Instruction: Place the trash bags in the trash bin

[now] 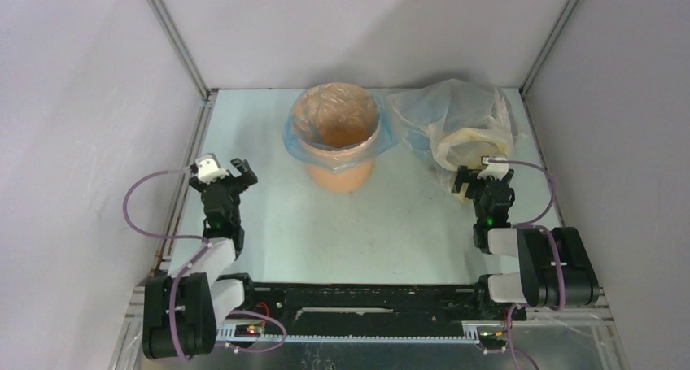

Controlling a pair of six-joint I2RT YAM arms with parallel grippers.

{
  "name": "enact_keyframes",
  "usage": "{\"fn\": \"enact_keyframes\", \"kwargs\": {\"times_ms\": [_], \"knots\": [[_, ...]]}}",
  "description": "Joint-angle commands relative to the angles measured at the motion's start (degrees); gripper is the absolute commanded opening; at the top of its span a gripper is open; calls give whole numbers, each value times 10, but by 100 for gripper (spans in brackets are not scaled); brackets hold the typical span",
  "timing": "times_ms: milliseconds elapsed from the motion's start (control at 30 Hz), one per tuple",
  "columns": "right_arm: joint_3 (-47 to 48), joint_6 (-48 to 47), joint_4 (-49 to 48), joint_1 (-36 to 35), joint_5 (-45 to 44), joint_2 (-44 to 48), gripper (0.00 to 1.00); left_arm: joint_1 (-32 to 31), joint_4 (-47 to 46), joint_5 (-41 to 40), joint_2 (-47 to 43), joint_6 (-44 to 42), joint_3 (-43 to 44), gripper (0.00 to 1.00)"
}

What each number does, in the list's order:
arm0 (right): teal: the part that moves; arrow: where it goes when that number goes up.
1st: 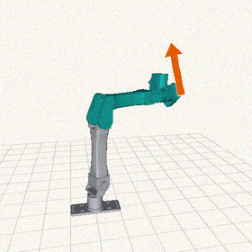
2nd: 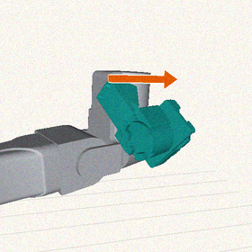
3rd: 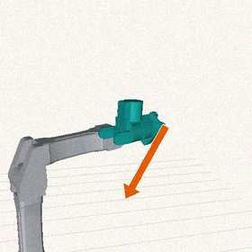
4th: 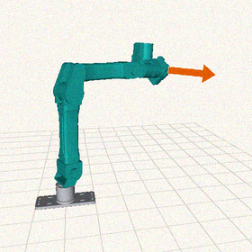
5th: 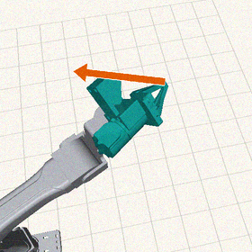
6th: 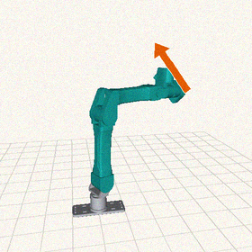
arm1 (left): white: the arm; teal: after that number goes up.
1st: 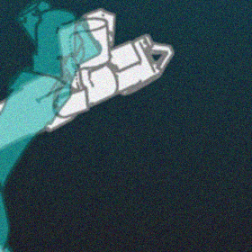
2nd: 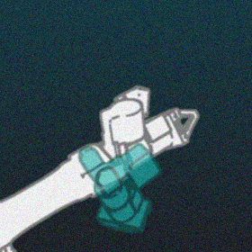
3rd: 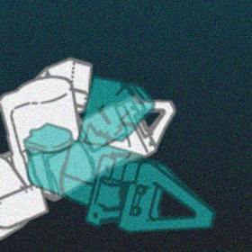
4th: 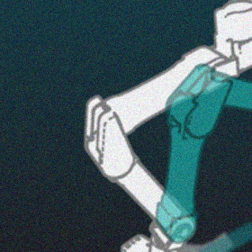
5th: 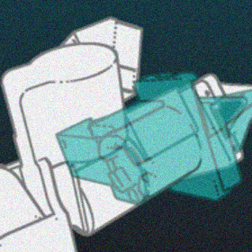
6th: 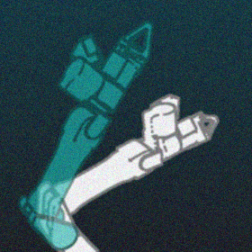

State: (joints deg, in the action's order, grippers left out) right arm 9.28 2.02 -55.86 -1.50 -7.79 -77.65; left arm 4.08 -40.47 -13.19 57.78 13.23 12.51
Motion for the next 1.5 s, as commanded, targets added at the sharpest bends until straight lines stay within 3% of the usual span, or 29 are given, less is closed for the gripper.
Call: {"fn": "enact_keyframes", "kwargs": {"times_ms": [0, 100, 200, 267, 333, 633, 800, 933, 1000, 1467], "knots": [[45, -1, 1, 8, 48, 7, 100, 32, -186, 110, 42, 19, -9, 100], [30, -10, -31, -8, 22, 3, 100, 37, -185, 110, 31, 25, -17, 100], [32, -11, -37, -5, 31, 0, 100, 34, -62, 102, -40, 8, -13, 100], [38, -7, -20, 1, 40, 1, 100, 22, -11, 54, -94, -29, -22, 100], [40, -5, -19, 5, 49, 0, 100, 16, -39, 7, -122, -56, -50, 100], [51, 6, 1, 27, 72, -2, 100, 17, -151, -7, 100, -79, -8, 100], [52, 7, 3, 29, 72, -2, 100, 11, -127, 24, 120, -97, 14, 100], [52, 8, 3, 30, 72, -2, 100, -2, -212, 58, 142, -123, -19, 100], [52, 7, 3, 30, 72, -3, 100, -4, -210, 69, 141, -130, -21, 100], [52, 8, 2, 30, 72, -2, 100, -4, -213, 68, 142, -129, -22, 100]]}}
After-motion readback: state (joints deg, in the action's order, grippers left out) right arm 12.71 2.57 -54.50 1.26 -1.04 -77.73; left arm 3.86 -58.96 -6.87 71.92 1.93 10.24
